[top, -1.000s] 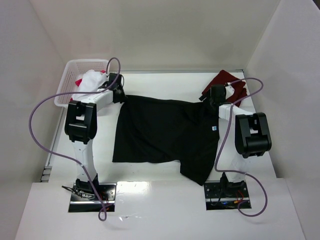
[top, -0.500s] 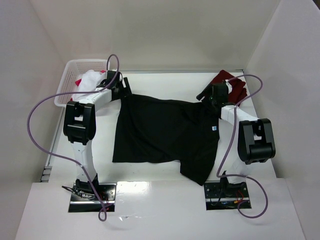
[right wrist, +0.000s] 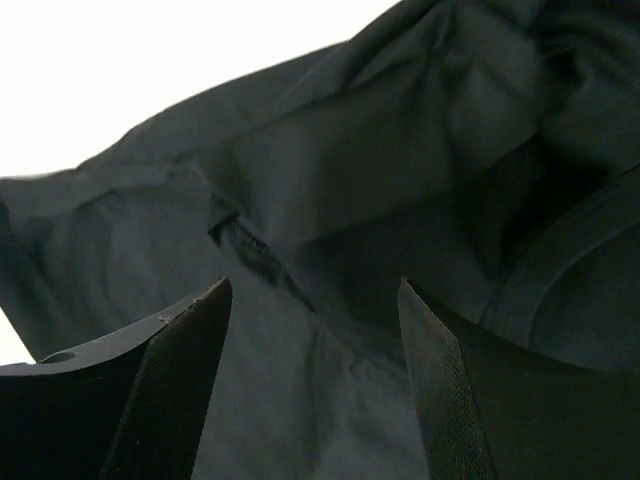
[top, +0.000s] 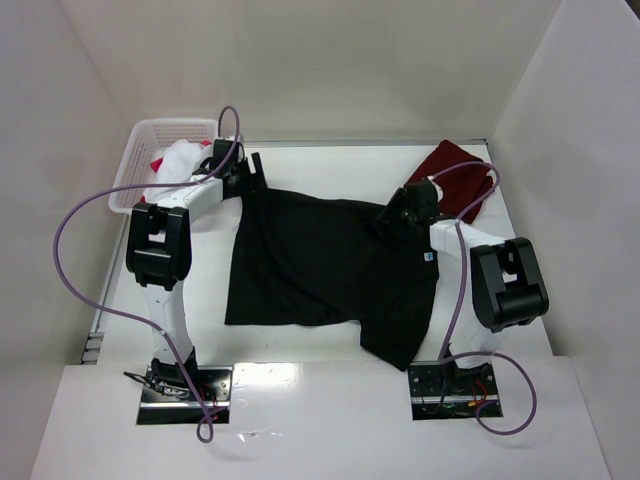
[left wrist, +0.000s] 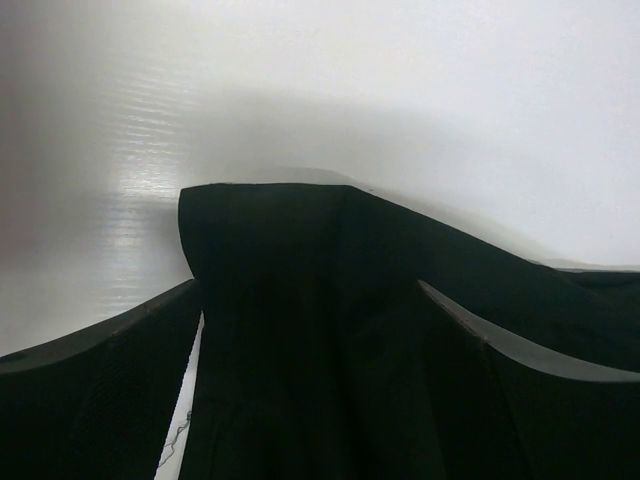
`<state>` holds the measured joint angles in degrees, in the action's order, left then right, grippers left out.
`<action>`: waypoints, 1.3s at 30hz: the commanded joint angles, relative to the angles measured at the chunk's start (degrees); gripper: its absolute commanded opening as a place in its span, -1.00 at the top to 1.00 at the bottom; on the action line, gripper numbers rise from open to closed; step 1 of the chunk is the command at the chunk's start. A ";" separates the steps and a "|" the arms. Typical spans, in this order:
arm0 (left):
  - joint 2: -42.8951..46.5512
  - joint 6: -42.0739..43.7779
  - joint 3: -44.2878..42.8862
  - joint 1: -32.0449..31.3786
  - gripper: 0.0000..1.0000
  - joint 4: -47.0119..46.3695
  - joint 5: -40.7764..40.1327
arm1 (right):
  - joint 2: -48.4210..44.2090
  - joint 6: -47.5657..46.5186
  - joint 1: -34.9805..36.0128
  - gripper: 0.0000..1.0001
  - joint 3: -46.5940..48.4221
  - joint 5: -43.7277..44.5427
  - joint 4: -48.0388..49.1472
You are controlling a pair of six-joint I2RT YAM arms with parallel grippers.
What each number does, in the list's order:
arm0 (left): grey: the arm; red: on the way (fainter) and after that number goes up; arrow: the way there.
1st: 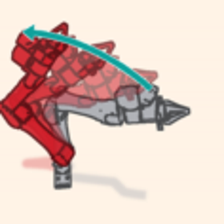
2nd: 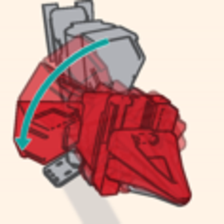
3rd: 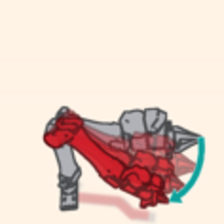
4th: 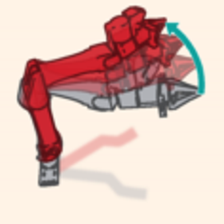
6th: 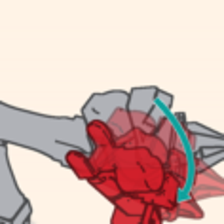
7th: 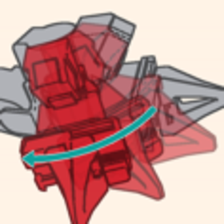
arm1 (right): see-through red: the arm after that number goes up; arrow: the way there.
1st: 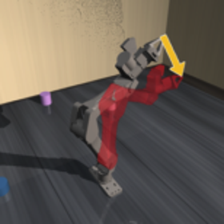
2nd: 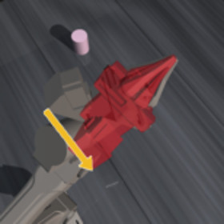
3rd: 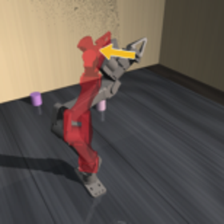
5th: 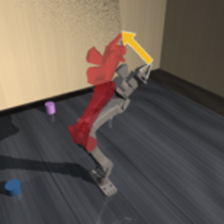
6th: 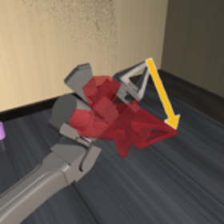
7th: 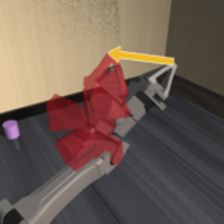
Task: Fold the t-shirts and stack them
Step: Flatten out the tshirt
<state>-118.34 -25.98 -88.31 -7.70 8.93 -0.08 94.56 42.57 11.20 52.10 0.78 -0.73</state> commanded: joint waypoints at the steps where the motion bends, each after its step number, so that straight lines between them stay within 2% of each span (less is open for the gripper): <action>1: 0.92 1.72 -0.54 -0.03 -0.84 -2.51 2.44 | -0.35 0.41 1.54 -0.46 -0.50 0.80 -1.72; 5: 0.40 1.72 -0.54 -0.03 -0.84 -2.51 2.45 | 0.36 0.41 2.15 -0.35 -0.50 4.57 -3.57; 21: -0.13 1.72 -0.54 -0.03 -0.87 -2.51 2.98 | 4.66 -1.78 4.53 -0.30 2.83 9.16 -10.69; 23: -0.65 1.72 -0.54 -0.03 -0.87 -2.51 2.98 | 5.45 -1.79 4.53 -0.21 3.80 9.68 -11.30; 26: -1.18 2.25 -1.07 -0.03 -0.87 -2.51 2.98 | 6.77 -2.31 5.06 0.03 5.38 9.68 -11.92; 27: -1.19 2.25 -1.07 -0.03 -0.87 -1.90 2.98 | 6.77 -2.31 5.06 0.19 5.91 10.21 -11.92; 30: -1.71 2.25 -1.59 -0.03 -0.87 -1.90 2.98 | 7.30 -2.31 5.06 0.42 6.43 10.21 -11.92; 31: -1.71 2.25 -1.60 -0.03 -0.87 -1.90 2.98 | 7.30 -2.31 5.06 0.58 6.44 10.21 -11.92; 32: -1.71 2.25 -1.60 -0.03 -0.87 -1.90 2.98 | 7.30 -2.31 5.06 0.66 6.44 10.21 -11.92; 36: -1.71 2.77 -1.60 -0.03 -0.87 -1.90 2.98 | 7.30 -1.79 5.06 0.82 7.84 10.21 -12.45; 39: -1.71 2.77 -1.60 -0.03 -0.87 -1.38 2.98 | 6.07 -2.31 5.06 0.84 9.60 10.74 -13.85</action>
<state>-119.50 -25.17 -88.31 -7.70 8.75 1.87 101.12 40.80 15.57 57.82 9.72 -12.97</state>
